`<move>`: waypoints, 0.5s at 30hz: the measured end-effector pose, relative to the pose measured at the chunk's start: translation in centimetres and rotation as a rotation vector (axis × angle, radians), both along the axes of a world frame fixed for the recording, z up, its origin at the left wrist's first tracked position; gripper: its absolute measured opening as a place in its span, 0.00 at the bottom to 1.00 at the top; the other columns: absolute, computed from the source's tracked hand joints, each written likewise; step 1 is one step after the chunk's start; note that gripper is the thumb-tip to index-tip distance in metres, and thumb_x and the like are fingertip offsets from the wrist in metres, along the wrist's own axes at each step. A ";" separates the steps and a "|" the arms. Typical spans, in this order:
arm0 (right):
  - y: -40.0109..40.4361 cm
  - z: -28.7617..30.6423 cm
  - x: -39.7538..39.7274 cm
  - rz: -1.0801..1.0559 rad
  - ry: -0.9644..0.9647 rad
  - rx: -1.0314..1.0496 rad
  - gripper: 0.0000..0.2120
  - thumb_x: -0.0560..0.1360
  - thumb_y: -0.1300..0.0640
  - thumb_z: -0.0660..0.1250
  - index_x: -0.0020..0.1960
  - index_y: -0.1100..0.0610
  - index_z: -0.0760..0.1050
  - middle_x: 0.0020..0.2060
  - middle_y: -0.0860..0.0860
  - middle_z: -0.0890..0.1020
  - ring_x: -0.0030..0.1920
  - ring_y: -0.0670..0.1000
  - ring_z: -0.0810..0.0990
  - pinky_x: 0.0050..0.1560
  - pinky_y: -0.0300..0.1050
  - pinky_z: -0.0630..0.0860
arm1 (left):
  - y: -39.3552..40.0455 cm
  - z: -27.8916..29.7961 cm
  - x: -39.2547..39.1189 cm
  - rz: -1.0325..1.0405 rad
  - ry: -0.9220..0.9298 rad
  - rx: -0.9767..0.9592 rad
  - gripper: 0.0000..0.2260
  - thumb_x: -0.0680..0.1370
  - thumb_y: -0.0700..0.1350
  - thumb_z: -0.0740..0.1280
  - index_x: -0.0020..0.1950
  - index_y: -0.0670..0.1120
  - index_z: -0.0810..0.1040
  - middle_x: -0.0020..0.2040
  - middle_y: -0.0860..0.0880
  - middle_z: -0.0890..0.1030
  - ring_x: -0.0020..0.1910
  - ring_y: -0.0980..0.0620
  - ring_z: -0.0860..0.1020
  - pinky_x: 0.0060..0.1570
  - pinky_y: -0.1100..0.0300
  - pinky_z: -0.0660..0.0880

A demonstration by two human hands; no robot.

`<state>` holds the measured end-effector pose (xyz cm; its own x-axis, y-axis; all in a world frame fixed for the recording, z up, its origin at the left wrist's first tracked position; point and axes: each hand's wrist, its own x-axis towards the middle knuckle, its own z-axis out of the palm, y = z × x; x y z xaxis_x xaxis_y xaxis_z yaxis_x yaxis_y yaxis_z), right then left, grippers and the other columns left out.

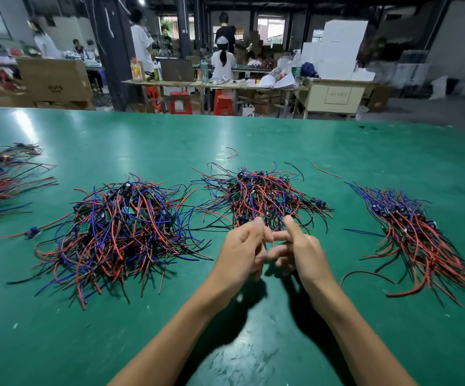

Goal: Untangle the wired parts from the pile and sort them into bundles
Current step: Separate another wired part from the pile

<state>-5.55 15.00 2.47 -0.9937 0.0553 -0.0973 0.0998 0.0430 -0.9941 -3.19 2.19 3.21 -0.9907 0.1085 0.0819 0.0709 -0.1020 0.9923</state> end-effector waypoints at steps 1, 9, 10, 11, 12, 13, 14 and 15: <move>0.0 0.0 -0.2 0.012 -0.034 -0.064 0.27 0.82 0.39 0.57 0.45 0.59 0.83 0.26 0.53 0.81 0.23 0.47 0.73 0.21 0.37 0.68 | 0.0 0.1 0.1 -0.074 -0.013 -0.016 0.17 0.86 0.50 0.55 0.42 0.45 0.71 0.23 0.52 0.63 0.22 0.55 0.57 0.23 0.64 0.56; 0.9 0.5 -0.2 0.027 -0.044 -0.376 0.18 0.69 0.41 0.72 0.49 0.54 0.81 0.37 0.51 0.85 0.32 0.46 0.80 0.28 0.38 0.74 | 0.1 0.4 0.9 -0.283 -0.047 -0.225 0.23 0.86 0.52 0.55 0.32 0.48 0.62 0.23 0.53 0.59 0.20 0.56 0.54 0.21 0.67 0.51; 1.1 0.6 -0.2 0.022 -0.018 -0.381 0.13 0.73 0.44 0.70 0.49 0.54 0.81 0.38 0.50 0.85 0.32 0.46 0.80 0.29 0.38 0.74 | 0.1 0.6 0.9 -0.262 -0.058 -0.228 0.23 0.86 0.52 0.55 0.31 0.49 0.61 0.23 0.53 0.59 0.20 0.56 0.54 0.22 0.66 0.49; 1.3 0.6 -0.3 0.007 0.010 -0.380 0.10 0.77 0.47 0.67 0.50 0.53 0.81 0.39 0.50 0.85 0.31 0.46 0.80 0.29 0.38 0.73 | 0.0 0.7 0.8 -0.238 -0.071 -0.228 0.22 0.86 0.52 0.54 0.32 0.49 0.61 0.23 0.53 0.59 0.20 0.56 0.54 0.23 0.64 0.48; 1.5 0.7 -0.3 -0.010 0.032 -0.379 0.09 0.79 0.49 0.66 0.50 0.53 0.80 0.39 0.50 0.85 0.31 0.46 0.79 0.30 0.38 0.72 | -0.1 0.8 0.7 -0.215 -0.079 -0.226 0.22 0.86 0.52 0.54 0.32 0.49 0.61 0.23 0.53 0.59 0.21 0.56 0.54 0.25 0.62 0.47; 1.6 0.8 -0.3 -0.022 0.046 -0.386 0.09 0.80 0.49 0.65 0.50 0.53 0.80 0.38 0.50 0.85 0.31 0.46 0.79 0.30 0.38 0.72 | -0.1 0.9 0.6 -0.195 -0.082 -0.225 0.22 0.86 0.52 0.55 0.32 0.49 0.60 0.23 0.53 0.59 0.21 0.56 0.54 0.26 0.60 0.46; 1.7 0.9 -0.2 -0.027 0.047 -0.405 0.09 0.80 0.50 0.64 0.50 0.53 0.79 0.38 0.49 0.85 0.31 0.46 0.79 0.30 0.38 0.72 | -0.3 1.0 0.5 -0.175 -0.080 -0.222 0.21 0.86 0.52 0.55 0.33 0.49 0.61 0.23 0.53 0.59 0.22 0.55 0.54 0.27 0.58 0.46; 1.8 0.9 -0.1 -0.024 0.046 -0.425 0.08 0.79 0.50 0.64 0.51 0.53 0.78 0.37 0.49 0.85 0.31 0.46 0.78 0.30 0.39 0.72 | -0.4 1.0 0.4 -0.154 -0.077 -0.216 0.21 0.86 0.52 0.56 0.33 0.49 0.61 0.23 0.52 0.59 0.22 0.55 0.54 0.27 0.58 0.46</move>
